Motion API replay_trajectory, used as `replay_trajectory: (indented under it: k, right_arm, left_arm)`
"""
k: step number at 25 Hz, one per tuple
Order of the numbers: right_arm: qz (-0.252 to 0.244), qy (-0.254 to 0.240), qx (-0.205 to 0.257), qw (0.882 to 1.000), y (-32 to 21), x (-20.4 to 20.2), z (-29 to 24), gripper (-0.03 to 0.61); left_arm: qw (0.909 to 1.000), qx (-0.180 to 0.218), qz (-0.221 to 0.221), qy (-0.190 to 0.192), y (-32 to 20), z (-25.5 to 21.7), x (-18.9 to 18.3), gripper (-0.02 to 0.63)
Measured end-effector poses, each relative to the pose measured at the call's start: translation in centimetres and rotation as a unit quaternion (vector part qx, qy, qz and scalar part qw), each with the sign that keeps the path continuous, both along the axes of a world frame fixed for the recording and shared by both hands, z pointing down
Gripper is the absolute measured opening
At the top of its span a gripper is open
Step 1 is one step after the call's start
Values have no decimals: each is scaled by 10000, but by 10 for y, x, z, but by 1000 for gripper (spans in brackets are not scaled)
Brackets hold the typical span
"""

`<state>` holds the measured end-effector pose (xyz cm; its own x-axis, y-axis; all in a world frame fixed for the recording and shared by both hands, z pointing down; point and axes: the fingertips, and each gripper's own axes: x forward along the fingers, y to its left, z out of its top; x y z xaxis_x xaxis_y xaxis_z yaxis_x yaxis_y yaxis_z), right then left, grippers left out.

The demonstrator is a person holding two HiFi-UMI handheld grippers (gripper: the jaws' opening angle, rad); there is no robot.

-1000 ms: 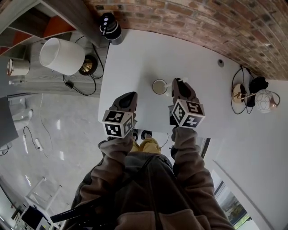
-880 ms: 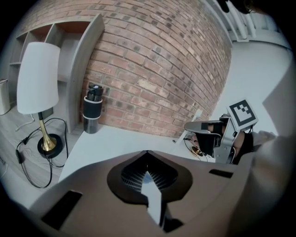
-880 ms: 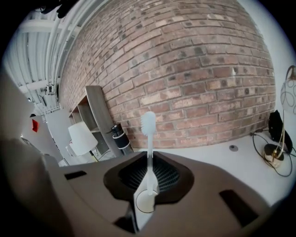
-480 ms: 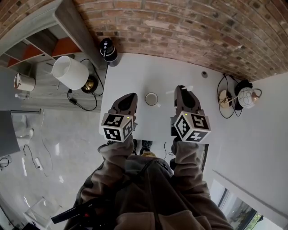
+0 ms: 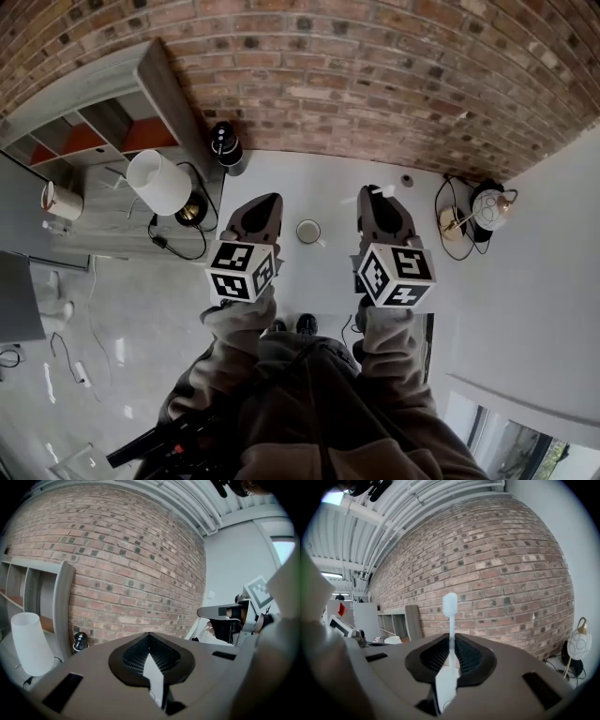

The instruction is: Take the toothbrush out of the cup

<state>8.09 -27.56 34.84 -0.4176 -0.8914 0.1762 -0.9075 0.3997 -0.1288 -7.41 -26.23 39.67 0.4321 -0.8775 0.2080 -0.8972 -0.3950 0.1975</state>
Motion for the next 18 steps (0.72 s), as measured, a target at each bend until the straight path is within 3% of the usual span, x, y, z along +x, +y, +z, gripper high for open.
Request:
replay_trajectory:
  k: [7, 18]
  right_arm:
    - [-77, 171, 603, 9980, 12, -4, -49, 40]
    - [-92, 228, 1094, 9937, 18, -6, -88, 40]
  left_arm:
    - [9983, 569, 5, -106, -3, -58, 1, -11]
    - [9937, 1084, -27, -267, -6, -109, 0, -11]
